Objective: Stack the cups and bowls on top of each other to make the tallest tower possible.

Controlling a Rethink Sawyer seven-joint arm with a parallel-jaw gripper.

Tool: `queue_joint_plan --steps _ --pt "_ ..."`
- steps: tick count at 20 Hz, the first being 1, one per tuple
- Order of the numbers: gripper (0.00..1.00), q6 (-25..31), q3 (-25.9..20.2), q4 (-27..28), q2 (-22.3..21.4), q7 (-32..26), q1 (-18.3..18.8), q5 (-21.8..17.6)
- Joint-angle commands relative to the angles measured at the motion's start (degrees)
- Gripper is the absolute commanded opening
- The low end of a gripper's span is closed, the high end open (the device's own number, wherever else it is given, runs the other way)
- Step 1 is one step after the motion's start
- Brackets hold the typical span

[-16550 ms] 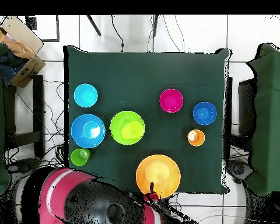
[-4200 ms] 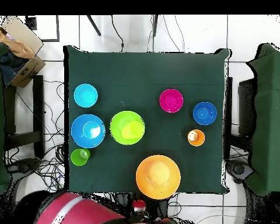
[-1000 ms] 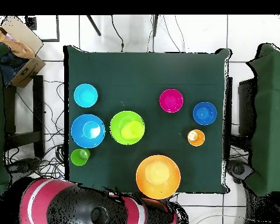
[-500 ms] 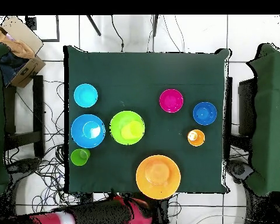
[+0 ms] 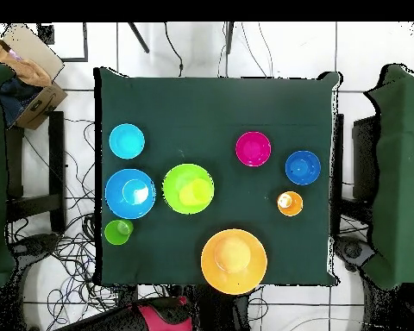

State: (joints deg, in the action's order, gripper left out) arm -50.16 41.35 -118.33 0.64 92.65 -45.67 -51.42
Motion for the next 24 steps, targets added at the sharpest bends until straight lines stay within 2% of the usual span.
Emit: queue_joint_plan --steps 1,3,4,5,8,10,12,14,19,24 --pt "1.0 -6.5 -13.0 -0.4 -3.1 7.6 11.8 -11.5" --pt "1.0 -6.6 -14.4 -1.2 -4.8 9.3 12.7 -12.6" --pt "1.0 -10.4 -15.5 -2.3 -5.9 8.7 14.7 -11.9" --pt "1.0 -11.5 -15.4 -2.7 -5.8 6.5 14.9 -11.5" --pt "1.0 -6.3 -13.7 -1.4 -3.0 0.3 10.4 -7.2" --pt "1.0 2.4 -10.3 0.6 0.9 -4.1 3.4 -3.6" --pt "1.0 6.2 -6.6 1.8 4.8 -8.2 -2.2 1.2" --pt "1.0 11.4 -4.0 3.1 7.7 -9.4 -7.3 2.1" --pt "1.0 15.2 -0.7 4.4 10.6 -7.5 -12.3 0.3" --pt "1.0 14.0 3.0 5.6 15.6 -7.5 -13.2 2.7"
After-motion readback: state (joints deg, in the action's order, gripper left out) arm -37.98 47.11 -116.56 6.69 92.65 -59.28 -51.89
